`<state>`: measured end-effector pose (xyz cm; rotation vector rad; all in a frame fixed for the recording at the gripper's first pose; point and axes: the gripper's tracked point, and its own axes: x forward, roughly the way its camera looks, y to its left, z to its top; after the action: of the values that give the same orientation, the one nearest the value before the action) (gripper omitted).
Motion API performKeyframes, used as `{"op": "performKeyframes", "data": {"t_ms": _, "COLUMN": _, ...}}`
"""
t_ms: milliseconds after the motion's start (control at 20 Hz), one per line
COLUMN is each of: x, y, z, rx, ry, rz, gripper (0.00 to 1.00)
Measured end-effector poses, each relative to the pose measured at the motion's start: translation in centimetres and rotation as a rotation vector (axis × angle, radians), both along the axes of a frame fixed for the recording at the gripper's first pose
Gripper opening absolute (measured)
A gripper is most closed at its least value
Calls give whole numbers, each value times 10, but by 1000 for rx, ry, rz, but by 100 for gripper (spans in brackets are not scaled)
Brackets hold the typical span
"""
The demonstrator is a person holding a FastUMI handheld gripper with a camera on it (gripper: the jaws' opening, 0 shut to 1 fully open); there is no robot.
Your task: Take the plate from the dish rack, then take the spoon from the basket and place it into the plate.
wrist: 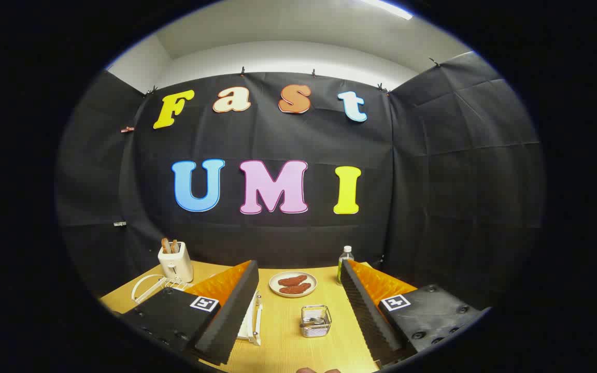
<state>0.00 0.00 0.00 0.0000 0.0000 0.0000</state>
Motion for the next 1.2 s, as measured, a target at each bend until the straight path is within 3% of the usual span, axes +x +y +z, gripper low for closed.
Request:
{"op": "performKeyframes", "data": {"t_ms": 750, "x": 17, "y": 4, "z": -14, "rx": 17, "ry": 43, "rz": -25, "gripper": 97}}
{"op": "performKeyframes", "data": {"t_ms": 1200, "x": 42, "y": 37, "z": -12, "rx": 4, "ry": 79, "rz": 40, "gripper": 97}}
